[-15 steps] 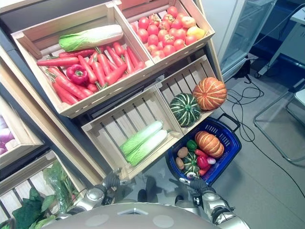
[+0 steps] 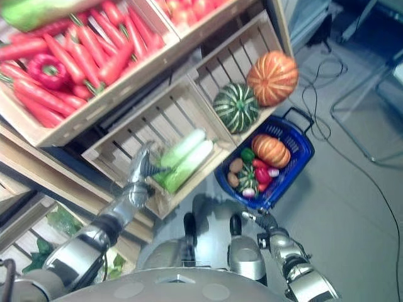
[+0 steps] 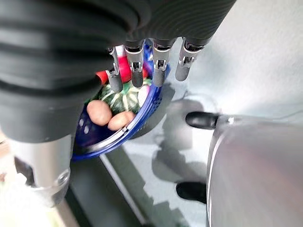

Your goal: Pick up fruits and vegetables into the basket

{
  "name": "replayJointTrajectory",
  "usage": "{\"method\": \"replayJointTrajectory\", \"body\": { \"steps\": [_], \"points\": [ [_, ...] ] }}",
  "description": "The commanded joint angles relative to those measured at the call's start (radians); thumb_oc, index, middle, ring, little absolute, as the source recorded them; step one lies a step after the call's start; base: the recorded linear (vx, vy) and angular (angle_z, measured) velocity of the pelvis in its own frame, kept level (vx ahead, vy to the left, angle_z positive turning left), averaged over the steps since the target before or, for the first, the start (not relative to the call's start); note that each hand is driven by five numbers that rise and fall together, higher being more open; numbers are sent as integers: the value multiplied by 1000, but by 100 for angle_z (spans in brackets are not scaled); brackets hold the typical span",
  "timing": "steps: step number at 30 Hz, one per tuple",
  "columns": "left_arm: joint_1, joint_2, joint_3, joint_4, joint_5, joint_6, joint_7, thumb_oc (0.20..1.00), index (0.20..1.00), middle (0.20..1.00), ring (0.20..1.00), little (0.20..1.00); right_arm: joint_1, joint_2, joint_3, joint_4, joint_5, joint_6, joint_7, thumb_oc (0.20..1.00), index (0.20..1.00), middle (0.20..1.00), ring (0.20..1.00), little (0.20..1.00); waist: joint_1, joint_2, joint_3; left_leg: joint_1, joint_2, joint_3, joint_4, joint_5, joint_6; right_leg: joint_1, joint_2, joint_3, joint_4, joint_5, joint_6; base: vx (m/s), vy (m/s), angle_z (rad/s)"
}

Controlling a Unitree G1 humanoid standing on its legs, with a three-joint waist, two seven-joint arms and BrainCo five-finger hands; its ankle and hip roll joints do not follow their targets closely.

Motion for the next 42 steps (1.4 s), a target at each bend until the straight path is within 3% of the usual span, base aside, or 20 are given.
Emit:
{"method": "replayJointTrajectory", "body": {
  "steps": [1, 8, 17, 28, 31, 38, 42],
  "points": [
    [-73, 17, -4, 42, -3, 6, 144, 1000, 1000, 1000, 1000, 1000, 4, -18, 30, -70, 63, -71, -50, 1000, 1000, 1000, 1000, 1000, -20, -25, 45, -117, -21, -2, 266, -171, 18, -151, 19, 6, 262, -92, 0, -157, -1, 4],
    [-257, 70, 7, 121, -54, 8, 254, 1000, 1000, 1000, 1000, 1000, -57, -42, 55, -140, 102, -134, -77, 1000, 1000, 1000, 1000, 1000, -40, -51, 137, -350, -23, -7, 495, -222, 0, -349, 4, -5, 465, -150, -23, -141, -2, 4],
    [-379, 114, 25, 149, -51, 54, 355, 1000, 1000, 1000, 1000, 1000, -91, -72, 75, -251, 130, -175, -116, 1000, 1000, 1000, 1000, 1000, -56, -71, 170, -570, -13, 5, 680, -283, -3, -556, 1, -7, 638, -187, -25, -72, 11, 3],
    [-513, 184, 3, 150, -45, 151, 392, 1000, 1000, 1000, 1000, 1000, -77, -100, 81, -389, 127, -189, -120, 1000, 1000, 1000, 1000, 1000, -78, -81, 170, -737, -5, 14, 779, -303, 4, -734, 13, 7, 736, -187, -17, -1, 5, -1],
    [-544, 198, -5, 156, -42, 153, 401, 1000, 1000, 1000, 1000, 1000, -74, -105, 78, -392, 142, -206, -120, 1000, 1000, 1000, 1000, 1000, -82, -82, 170, -758, -6, 16, 794, -309, 4, -756, 14, 12, 739, -183, -14, 10, 0, 0],
    [-569, 201, -16, 150, -35, 228, 434, 1000, 1000, 1000, 1000, 1000, -53, -103, 68, -440, 134, -209, -134, 1000, 1000, 1000, 1000, 1000, -88, -87, 170, -789, -12, 19, 800, -311, 7, -792, 20, 14, 743, -175, -9, 9, -1, 0],
    [-566, 200, -13, 149, -40, 266, 395, 1000, 1000, 1000, 1000, 1000, -45, -99, 67, -470, 135, -210, -142, 1000, 1000, 1000, 1000, 1000, -87, -91, 170, -796, -14, 19, 797, -309, 8, -799, 20, 10, 732, -166, -5, 9, -27, 1]
  ]
}}
